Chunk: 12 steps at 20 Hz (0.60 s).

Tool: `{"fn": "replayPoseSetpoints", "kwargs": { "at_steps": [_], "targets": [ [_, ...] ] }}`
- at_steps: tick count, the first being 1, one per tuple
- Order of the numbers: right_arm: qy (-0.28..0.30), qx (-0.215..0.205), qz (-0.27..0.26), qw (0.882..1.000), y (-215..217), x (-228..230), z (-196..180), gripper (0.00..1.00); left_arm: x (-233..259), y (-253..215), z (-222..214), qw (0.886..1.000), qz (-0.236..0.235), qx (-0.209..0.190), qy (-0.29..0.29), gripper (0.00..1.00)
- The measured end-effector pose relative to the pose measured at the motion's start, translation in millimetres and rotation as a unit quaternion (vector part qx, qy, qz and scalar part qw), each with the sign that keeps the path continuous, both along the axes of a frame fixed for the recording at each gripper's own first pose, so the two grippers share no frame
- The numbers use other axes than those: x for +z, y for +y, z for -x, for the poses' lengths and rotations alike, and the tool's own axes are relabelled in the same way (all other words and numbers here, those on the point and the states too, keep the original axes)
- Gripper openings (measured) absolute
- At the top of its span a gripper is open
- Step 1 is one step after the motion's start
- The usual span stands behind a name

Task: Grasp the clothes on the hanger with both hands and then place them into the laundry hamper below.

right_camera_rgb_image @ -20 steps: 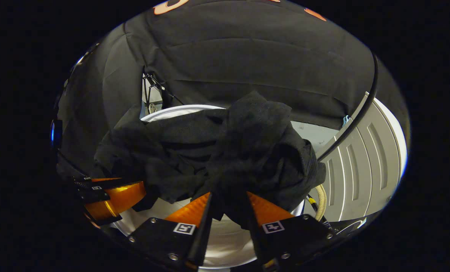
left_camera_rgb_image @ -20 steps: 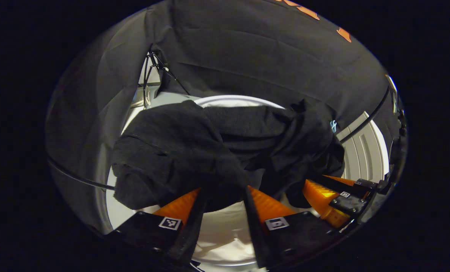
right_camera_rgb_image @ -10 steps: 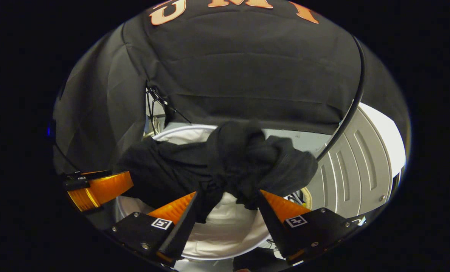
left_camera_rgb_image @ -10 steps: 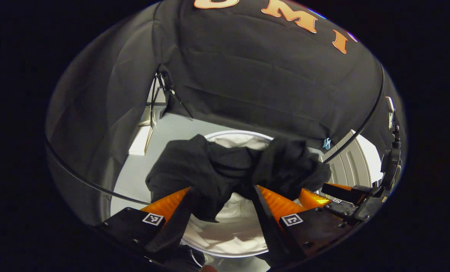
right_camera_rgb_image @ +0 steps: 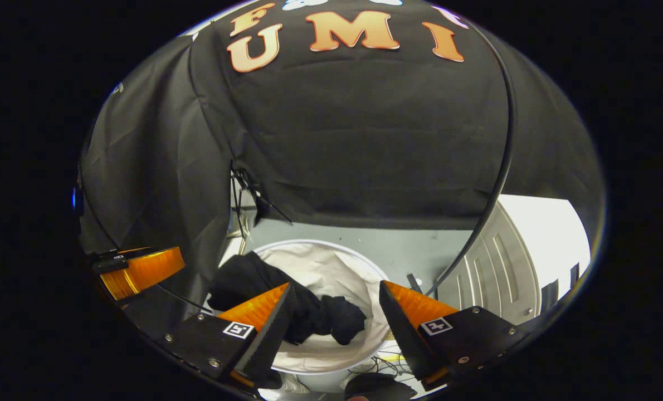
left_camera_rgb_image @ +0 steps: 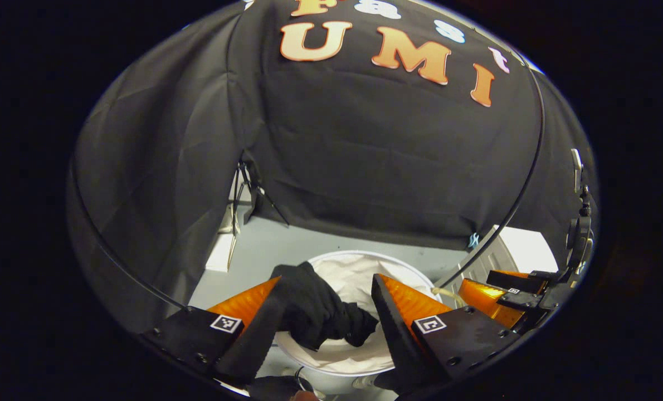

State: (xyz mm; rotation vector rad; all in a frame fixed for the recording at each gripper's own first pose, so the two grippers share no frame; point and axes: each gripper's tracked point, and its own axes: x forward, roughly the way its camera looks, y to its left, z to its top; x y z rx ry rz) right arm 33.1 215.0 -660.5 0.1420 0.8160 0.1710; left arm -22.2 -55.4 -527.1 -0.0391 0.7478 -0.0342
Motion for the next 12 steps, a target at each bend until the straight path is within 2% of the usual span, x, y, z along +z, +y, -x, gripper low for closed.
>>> {"fn": "replayPoseSetpoints", "kwargs": {
  "at_steps": [7,10,11,12],
  "targets": [
    [-0.090,-0.007,-0.014,0.996,-33,134,-14,0.93,139,35,-21,0.993,-0.015,0.004,-0.115,0.96],
    [-0.125,-0.009,-0.002,0.992,-52,179,-21,0.93,181,41,-23,0.989,-0.012,0.004,-0.149,0.96],
    [-0.136,-0.010,0.000,0.991,-56,197,-22,0.92,194,47,-23,0.987,-0.020,0.005,-0.161,1.00],
    [-0.148,-0.012,0.004,0.989,-64,213,-25,0.92,209,53,-24,0.984,-0.031,0.006,-0.174,0.96]
  ]
}}
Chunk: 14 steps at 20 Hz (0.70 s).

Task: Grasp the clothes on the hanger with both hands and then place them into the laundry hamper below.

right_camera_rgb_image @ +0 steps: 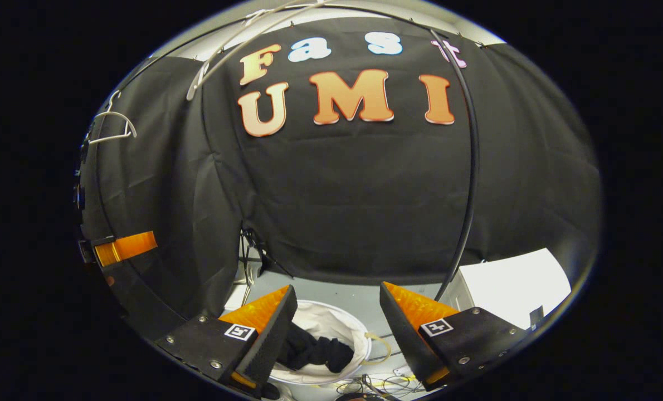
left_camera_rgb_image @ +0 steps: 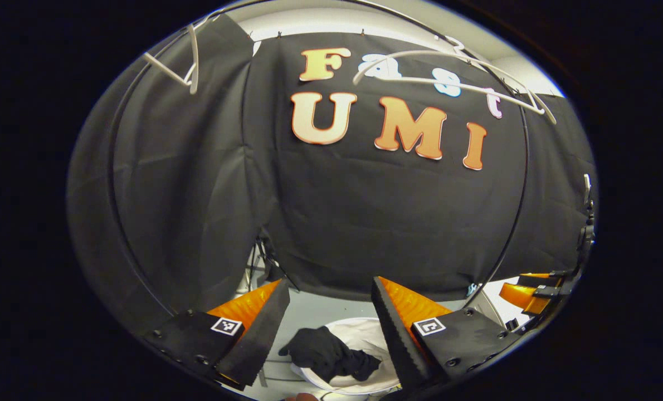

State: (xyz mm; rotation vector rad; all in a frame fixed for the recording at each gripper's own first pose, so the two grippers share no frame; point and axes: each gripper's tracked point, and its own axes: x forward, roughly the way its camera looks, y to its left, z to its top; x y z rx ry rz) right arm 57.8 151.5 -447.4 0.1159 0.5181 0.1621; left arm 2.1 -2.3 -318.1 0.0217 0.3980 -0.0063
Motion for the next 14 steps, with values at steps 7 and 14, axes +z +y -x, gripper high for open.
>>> {"fn": "replayPoseSetpoints", "kwargs": {
  "at_steps": [7,14],
  "targets": [
    [-0.097,-0.025,0.012,0.995,-49,129,-9,0.92,107,30,-11,0.996,-0.027,0.021,-0.078,0.99],
    [-0.165,-0.057,0.035,0.984,-105,232,14,1.00,208,32,-14,0.986,-0.035,0.023,-0.159,0.91]
  ]
}}
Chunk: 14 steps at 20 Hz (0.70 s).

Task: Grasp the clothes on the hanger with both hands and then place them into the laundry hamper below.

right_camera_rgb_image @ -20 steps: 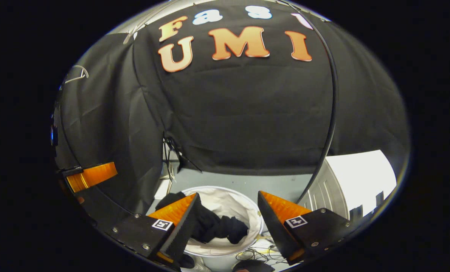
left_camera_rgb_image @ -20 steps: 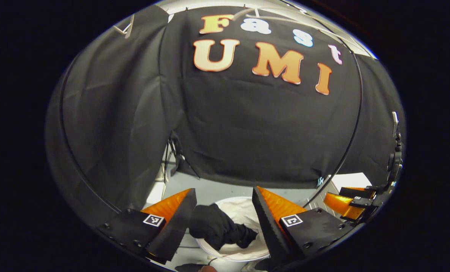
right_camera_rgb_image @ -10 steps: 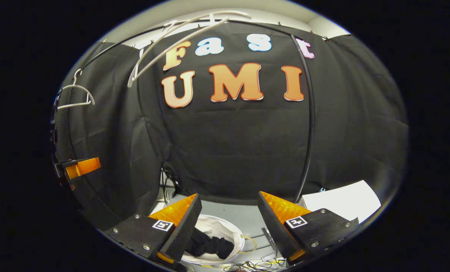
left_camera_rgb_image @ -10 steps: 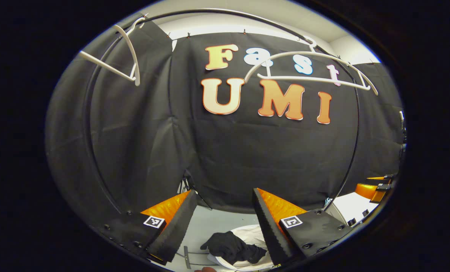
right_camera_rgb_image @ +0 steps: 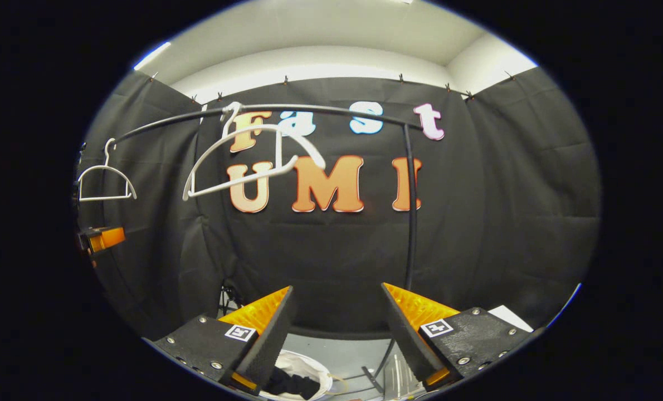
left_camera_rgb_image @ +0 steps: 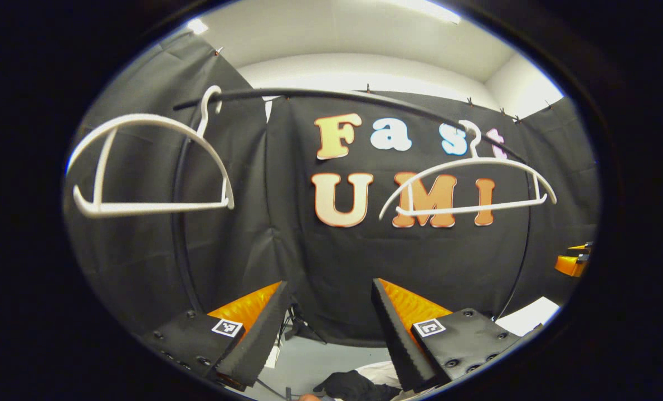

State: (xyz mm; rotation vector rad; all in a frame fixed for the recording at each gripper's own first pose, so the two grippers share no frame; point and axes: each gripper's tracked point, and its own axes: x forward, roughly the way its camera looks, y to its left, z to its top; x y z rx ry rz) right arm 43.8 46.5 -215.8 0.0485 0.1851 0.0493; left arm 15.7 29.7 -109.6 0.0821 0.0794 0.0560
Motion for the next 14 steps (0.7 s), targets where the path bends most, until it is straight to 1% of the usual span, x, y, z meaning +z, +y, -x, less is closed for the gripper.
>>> {"fn": "replayPoseSetpoints", "kwargs": {
  "at_steps": [3,6,8,9,10,11,12,14],
  "targets": [
    [-0.015,0.005,-0.003,1.000,1,28,12,1.00,38,3,5,0.999,-0.014,0.000,-0.029,0.90],
    [-0.027,0.007,0.006,1.000,-3,48,23,1.00,56,0,14,1.000,0.000,0.001,-0.027,0.91],
    [-0.034,0.011,0.009,0.999,-3,63,29,1.00,70,4,17,0.999,-0.002,0.002,-0.033,0.91],
    [-0.034,0.015,0.006,0.999,-1,69,33,1.00,75,2,20,0.999,-0.003,0.000,-0.036,1.00],
    [-0.035,0.018,0.005,0.999,0,74,34,1.00,80,-1,21,0.999,-0.002,-0.003,-0.038,0.92],
    [-0.036,0.020,0.005,0.999,-1,79,36,1.00,84,-2,22,0.999,0.001,-0.006,-0.039,0.91],
    [-0.039,0.020,0.008,0.999,-3,84,38,0.92,87,-2,22,0.999,0.005,-0.008,-0.040,0.91],
    [-0.045,0.022,0.009,0.999,-3,94,40,0.92,91,1,25,0.999,0.014,-0.005,-0.041,0.91]
  ]
}}
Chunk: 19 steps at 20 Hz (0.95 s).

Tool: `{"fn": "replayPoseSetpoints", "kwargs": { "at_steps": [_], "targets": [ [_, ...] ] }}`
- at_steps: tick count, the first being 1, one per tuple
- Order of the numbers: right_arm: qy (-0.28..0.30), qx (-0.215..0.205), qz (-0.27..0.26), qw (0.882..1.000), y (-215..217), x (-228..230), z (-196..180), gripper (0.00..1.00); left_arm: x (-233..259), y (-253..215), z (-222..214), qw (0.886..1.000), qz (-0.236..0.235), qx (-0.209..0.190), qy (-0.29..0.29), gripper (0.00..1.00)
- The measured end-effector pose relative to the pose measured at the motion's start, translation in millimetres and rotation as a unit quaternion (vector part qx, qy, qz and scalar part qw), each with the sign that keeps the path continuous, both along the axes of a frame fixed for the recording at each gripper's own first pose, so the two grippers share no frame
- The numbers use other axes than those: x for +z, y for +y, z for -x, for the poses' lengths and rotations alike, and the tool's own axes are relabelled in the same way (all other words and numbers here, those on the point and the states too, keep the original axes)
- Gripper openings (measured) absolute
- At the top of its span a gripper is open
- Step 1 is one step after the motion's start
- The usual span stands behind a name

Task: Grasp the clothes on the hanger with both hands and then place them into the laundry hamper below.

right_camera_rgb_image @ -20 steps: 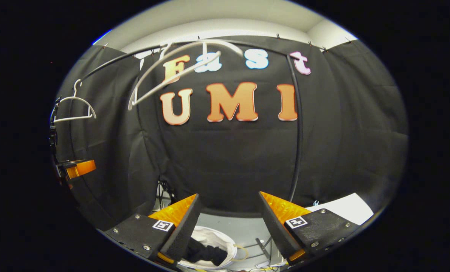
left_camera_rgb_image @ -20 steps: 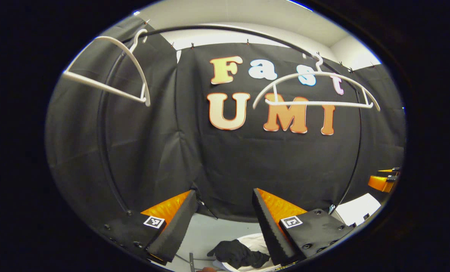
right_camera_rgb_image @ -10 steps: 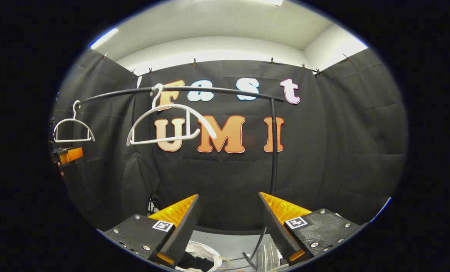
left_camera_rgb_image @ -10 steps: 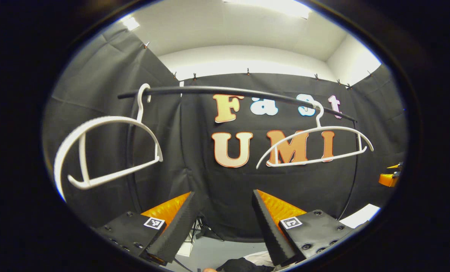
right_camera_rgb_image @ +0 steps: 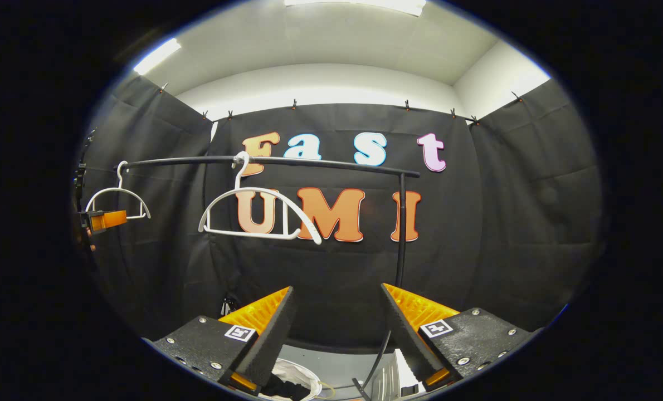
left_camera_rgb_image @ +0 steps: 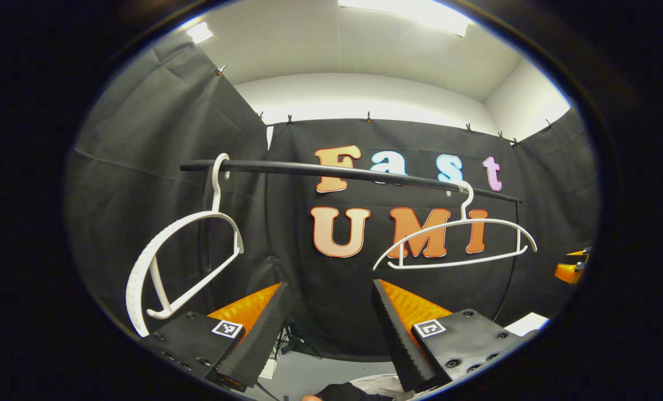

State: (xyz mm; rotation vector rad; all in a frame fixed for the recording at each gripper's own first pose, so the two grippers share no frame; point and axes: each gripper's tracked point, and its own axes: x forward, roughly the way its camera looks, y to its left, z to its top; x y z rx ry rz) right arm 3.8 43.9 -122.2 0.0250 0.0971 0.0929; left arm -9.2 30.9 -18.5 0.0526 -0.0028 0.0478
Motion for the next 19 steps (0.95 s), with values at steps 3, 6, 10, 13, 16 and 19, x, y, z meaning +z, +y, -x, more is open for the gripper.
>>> {"fn": "replayPoseSetpoints", "kwargs": {
  "at_steps": [3,6,10,13,16,19],
  "targets": [
    [-0.002,0.008,-0.010,1.000,3,7,4,0.92,2,8,2,1.000,0.001,0.009,-0.003,0.91],
    [-0.005,0.004,-0.008,1.000,0,12,4,0.92,5,11,6,1.000,0.001,0.011,-0.004,0.95],
    [-0.009,0.005,-0.009,1.000,2,16,6,1.00,8,10,9,1.000,-0.007,0.008,-0.008,1.00],
    [-0.009,0.007,-0.005,1.000,4,16,6,1.00,9,12,10,1.000,-0.012,0.012,-0.010,0.96],
    [-0.007,0.005,-0.003,1.000,5,14,5,1.00,8,16,10,1.000,-0.007,0.018,-0.010,0.96],
    [-0.007,0.006,-0.007,1.000,7,15,5,1.00,8,23,13,1.000,-0.005,0.024,-0.010,0.92]
  ]
}}
